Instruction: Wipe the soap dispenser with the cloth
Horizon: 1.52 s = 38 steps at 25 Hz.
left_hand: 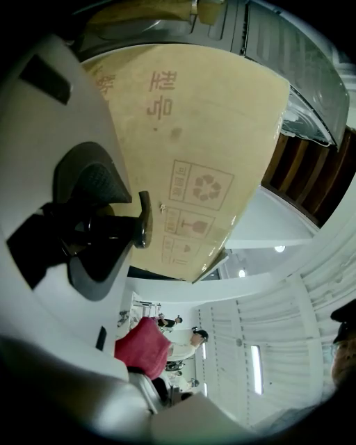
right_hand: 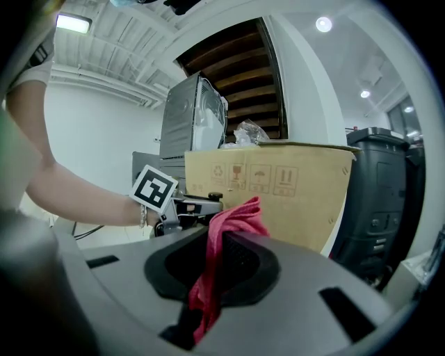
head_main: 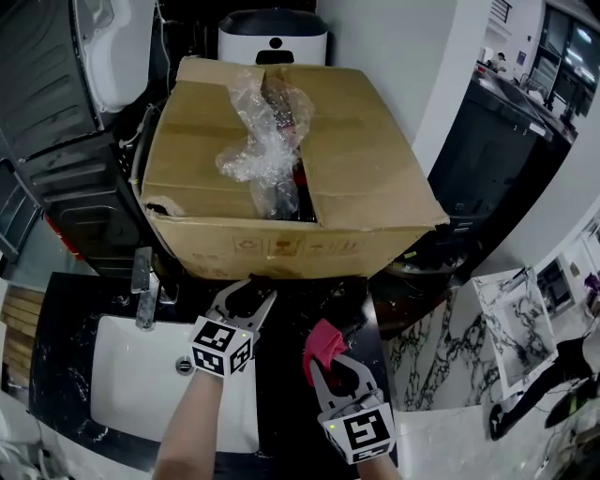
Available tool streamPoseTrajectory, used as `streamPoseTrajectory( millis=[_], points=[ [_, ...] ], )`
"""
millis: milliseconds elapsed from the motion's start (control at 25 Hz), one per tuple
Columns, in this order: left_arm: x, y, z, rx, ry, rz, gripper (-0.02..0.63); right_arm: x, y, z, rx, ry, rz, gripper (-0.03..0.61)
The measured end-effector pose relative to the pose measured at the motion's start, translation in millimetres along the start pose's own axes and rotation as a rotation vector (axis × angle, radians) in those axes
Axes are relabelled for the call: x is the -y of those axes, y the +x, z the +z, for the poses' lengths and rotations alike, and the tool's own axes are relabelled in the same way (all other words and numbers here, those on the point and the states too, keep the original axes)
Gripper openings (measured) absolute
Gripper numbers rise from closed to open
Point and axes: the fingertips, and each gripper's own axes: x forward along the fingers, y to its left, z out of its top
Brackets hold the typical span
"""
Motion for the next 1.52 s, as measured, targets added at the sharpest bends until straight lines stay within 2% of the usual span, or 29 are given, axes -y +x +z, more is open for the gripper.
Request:
streamPoseTrajectory(
  millis=[240, 480, 560, 760, 840, 1080, 1280, 1400, 1520],
  points=[
    [6, 5, 2, -0.018, 0.087, -0.057, 0.11, -2, 0, -4, -0.009, -0.001, 0.0, 0.049],
    [12, -5, 1, -0.11, 0.05, -0.037, 0.107, -8, -6, 4, -0.005, -0.016, 0.007, 0.049],
    [17, -12, 7, -0.142, 0.008, -0.019, 0.107, -6, -11, 11, 0.012, -0.021, -0.001, 0.049],
    [24, -35, 30, -0.193, -0.211, 0.04, 0.106, -5, -29, 32, 0.058, -0.05, 0.002, 0.049],
    [29, -46, 38, -0.212, -0.265, 0.053, 0.106, -4, -36, 39, 0.076, -0.061, 0.004, 0.049],
    [49, -74, 49, -0.259, -0.367, 0.105, 0.107, -9, -50, 43, 0.091, -0.091, 0.049, 0.049],
    [68, -79, 52, -0.27, -0.479, 0.11, 0.107, -33, -52, 49, 0.114, -0.105, 0.171, 0.049],
    [83, -79, 55, -0.276, -0.492, 0.105, 0.107, -41, -49, 58, 0.136, -0.1, 0.203, 0.049],
    [97, -80, 63, -0.258, -0.496, 0.082, 0.106, -38, -44, 61, 0.133, -0.097, 0.177, 0.049]
  ],
)
